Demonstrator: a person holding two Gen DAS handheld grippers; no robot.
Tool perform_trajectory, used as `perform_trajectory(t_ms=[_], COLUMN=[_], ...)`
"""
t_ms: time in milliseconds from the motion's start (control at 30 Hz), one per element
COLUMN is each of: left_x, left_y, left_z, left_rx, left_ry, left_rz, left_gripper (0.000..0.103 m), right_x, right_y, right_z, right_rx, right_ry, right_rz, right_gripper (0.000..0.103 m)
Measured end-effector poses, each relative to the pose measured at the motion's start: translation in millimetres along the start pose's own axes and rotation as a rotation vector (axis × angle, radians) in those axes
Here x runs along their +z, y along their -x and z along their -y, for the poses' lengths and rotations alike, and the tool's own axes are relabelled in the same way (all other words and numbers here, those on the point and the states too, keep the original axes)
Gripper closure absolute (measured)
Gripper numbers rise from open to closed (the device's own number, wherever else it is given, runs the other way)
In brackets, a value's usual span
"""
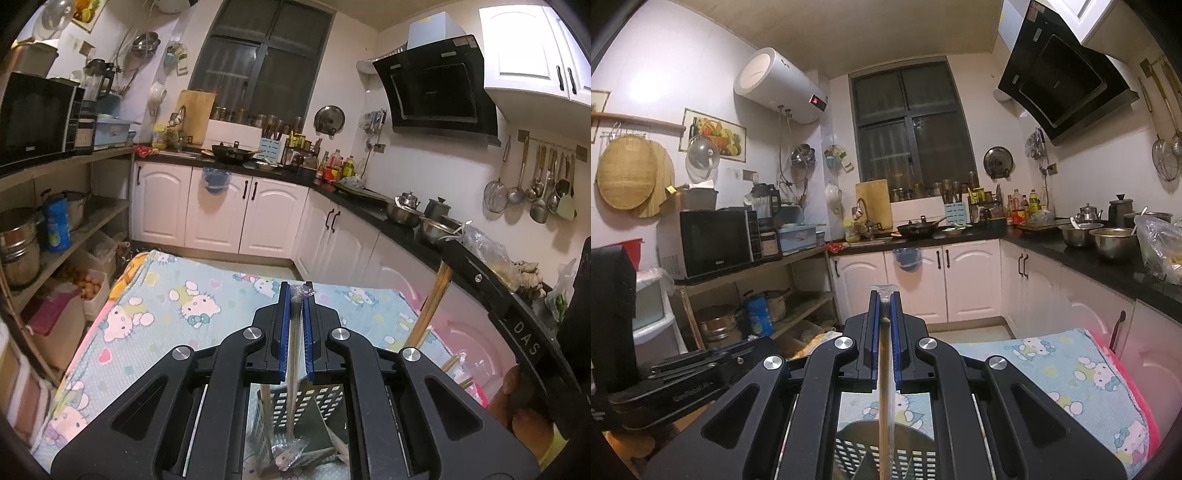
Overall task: Organize utensils
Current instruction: 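Lower both held chopsticks down into the caddy compartments, then open the left tool in the caddy while the right tool releases its chopstick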
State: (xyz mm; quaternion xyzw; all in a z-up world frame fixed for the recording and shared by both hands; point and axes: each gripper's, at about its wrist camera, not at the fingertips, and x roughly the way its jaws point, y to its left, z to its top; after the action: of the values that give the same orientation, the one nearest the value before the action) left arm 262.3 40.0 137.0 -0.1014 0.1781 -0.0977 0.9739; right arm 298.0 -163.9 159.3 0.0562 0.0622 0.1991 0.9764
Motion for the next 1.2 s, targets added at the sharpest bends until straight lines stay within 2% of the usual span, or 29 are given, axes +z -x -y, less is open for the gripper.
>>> perform_trajectory(t_ms=[667, 1200], left_x=[-20, -32], left_y=[-17, -24], left_z=[-7, -10], left_rx=[0.008, -0.004], left_ry=[0.007, 0.011], left_rz=[-0.044, -0.117], left_gripper=[0.101, 0.101], right_x=[-51, -68], right_y=[-7, 9], right_z=[3, 11], right_rx=[-0.017, 0.022], right_ry=[0.056, 0.010], right_rz=[-0.047, -0.184], right_gripper=[0.097, 0.097])
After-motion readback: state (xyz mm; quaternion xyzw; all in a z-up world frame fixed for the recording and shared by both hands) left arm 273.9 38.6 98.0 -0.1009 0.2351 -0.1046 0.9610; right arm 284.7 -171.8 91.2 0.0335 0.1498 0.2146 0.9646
